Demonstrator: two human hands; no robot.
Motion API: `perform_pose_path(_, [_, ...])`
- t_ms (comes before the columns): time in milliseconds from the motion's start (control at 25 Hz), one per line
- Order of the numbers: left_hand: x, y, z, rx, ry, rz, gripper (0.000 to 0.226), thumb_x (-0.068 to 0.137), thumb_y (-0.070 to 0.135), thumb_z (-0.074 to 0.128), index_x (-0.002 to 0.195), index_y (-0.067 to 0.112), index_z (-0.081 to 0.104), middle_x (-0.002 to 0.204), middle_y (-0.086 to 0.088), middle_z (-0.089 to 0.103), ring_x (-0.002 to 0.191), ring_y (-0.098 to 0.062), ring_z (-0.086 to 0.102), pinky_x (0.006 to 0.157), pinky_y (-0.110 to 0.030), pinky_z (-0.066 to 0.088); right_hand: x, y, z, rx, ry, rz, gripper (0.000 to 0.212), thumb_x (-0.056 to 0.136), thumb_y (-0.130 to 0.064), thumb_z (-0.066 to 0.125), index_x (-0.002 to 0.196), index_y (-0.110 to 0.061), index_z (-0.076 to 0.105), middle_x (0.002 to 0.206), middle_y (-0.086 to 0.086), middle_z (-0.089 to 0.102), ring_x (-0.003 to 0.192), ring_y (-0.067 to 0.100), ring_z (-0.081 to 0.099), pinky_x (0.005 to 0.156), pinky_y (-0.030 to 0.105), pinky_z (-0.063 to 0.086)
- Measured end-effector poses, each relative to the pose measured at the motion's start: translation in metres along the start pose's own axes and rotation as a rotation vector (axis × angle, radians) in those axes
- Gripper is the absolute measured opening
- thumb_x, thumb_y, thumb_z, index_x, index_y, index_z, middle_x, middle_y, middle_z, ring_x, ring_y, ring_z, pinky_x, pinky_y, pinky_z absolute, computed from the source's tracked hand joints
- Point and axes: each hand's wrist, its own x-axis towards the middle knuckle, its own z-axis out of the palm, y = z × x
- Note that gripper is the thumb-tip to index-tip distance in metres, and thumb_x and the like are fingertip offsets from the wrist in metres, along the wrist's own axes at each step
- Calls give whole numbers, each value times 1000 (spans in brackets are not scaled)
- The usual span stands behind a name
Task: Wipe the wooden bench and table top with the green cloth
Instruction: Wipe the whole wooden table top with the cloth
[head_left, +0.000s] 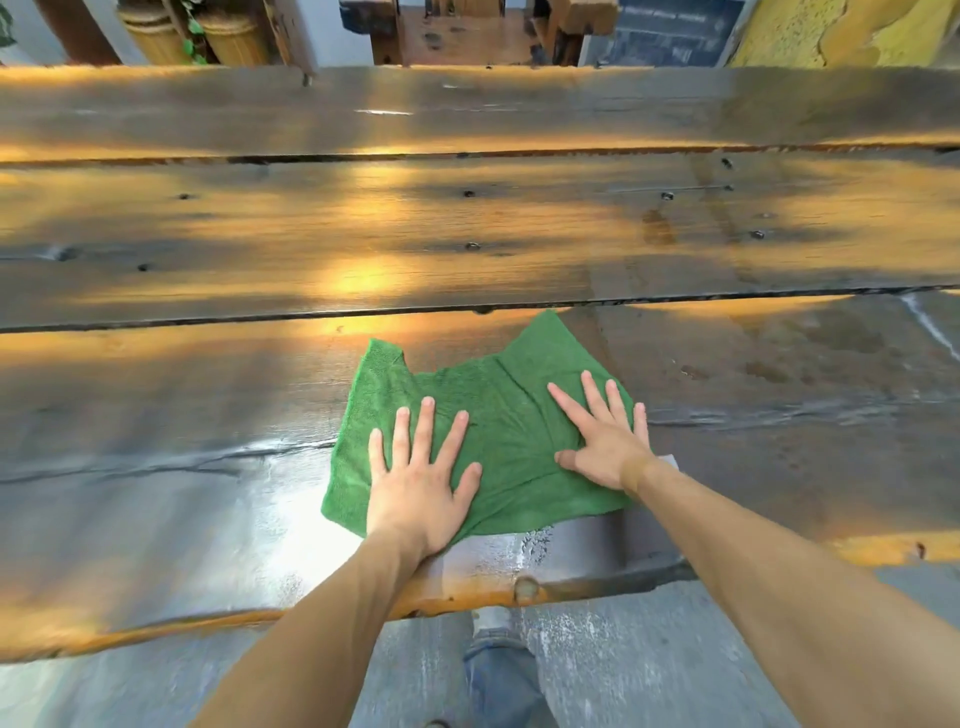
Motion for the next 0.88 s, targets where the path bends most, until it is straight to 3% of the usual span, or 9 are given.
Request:
perform_pose_path(160, [2, 0, -3, 25, -47, -1, 65, 96, 66, -1, 149, 43, -31, 157, -1, -40, 147, -30, -33, 117, -58, -19, 20, -22, -14, -47, -130, 112, 115, 85, -19, 69, 151, -51, -20, 157, -5, -41, 147, 27, -33, 117, 55, -15])
perform_pose_path(320, [7, -1, -4, 37, -58, 21, 66, 95, 67, 0, 149, 43, -30, 156, -2, -40, 147, -32, -32, 117, -60, -17, 17, -35, 4, 1, -16, 81, 114, 77, -4, 54, 153, -48, -18, 159, -2, -39, 145, 28, -36, 116, 54, -22])
perform_pose_path(400, [6, -1, -4, 39, -55, 22, 67, 95, 67, -1, 149, 42, -31, 157, -3, -39, 147, -32, -32, 117, -61, -16, 4, -29, 14, -23, 46, 20, 98, 85, -16, 48, 155, -46, -15, 162, -4, -33, 148, 25, -32, 119, 50, -20])
perform_pose_path(520, [-4, 1, 5, 42, -3, 36, 67, 97, 64, 0, 151, 39, -28, 160, -5, -34, 149, -34, -27, 118, -63, -12, -31, -8, 43, -87, 232, -10, 75, 87, -43, 15, 158, -40, -11, 165, -5, -23, 151, 21, -23, 121, 47, -18])
perform_pose_path(640, [-26, 11, 20, 25, 65, 77, 69, 98, 63, 10, 159, 35, -4, 167, -10, -11, 153, -39, -6, 117, -68, 1, -72, 10, 79, -84, 351, 1, 72, 91, -43, 19, 160, -33, 3, 168, -2, -5, 154, 22, -10, 123, 49, -6])
perform_pose_path(760, [-51, 19, 29, 27, 29, 143, 69, 98, 62, 24, 160, 32, 14, 168, -12, 6, 152, -42, 9, 113, -74, 10, -97, 19, 102, -61, 373, 100, 65, 99, -52, 18, 160, -37, 0, 167, -6, -8, 155, 21, -9, 123, 47, -7])
perform_pose_path(880, [-69, 32, 30, 63, -30, 310, 64, 97, 61, 28, 157, 37, 26, 167, -7, 16, 150, -43, 18, 106, -80, 14, -104, 19, 107, 1, 370, 229, 72, 93, -74, 7, 155, -46, -14, 164, -12, -21, 151, 15, -23, 121, 41, -17])
